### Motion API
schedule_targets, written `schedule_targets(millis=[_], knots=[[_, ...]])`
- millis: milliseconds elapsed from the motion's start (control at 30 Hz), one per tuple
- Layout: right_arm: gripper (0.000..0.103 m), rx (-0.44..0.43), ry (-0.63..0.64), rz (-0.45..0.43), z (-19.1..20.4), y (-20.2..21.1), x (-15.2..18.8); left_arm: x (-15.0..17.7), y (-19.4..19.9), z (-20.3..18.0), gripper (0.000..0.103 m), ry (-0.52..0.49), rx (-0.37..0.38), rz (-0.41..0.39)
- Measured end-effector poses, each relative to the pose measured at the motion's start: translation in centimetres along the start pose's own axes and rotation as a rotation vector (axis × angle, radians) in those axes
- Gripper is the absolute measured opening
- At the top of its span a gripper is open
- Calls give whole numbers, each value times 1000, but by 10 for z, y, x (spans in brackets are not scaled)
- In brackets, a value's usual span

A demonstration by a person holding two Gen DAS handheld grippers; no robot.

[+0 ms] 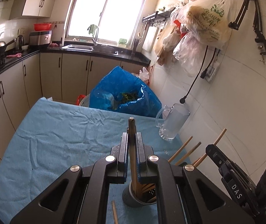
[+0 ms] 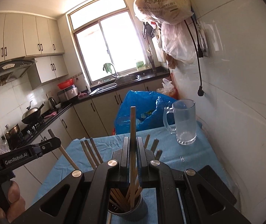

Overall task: Organize utensils
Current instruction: 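Open the left tool into the cup while the right tool releases its chopstick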

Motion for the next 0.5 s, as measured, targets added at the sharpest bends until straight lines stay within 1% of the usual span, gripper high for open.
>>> schedule_targets(millis=[133,200,267,300,433,500], knots=[[8,-7,0,26,1,-6,7,4,-5,-1,7,-1,9,23],[8,-20,-13,33,0,-5,7,5,-5,-1,12,1,14,32],[8,-27,-20,27,-1,-1,5,5,-1,0,29,13,17,28],[8,-27,-22,18,-2,3,3,4,1,1,32,18,18,24],[9,-39,-35,-17,-1,24,-4,3,17,5,34,22,22,-1],[17,-42,-40,-34,-2,36,-5,6,26,9,34,31,29,-4]])
Point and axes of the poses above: each gripper's, at about its wrist camera, not at the fingertips, and y roughly against the way its jaws point, z to its left, x to its underside, the point moved 10 cm from there along -y, roughly the way its jaws point, and after that the axes turned 9 degrees about z, right-handed, at the moved point
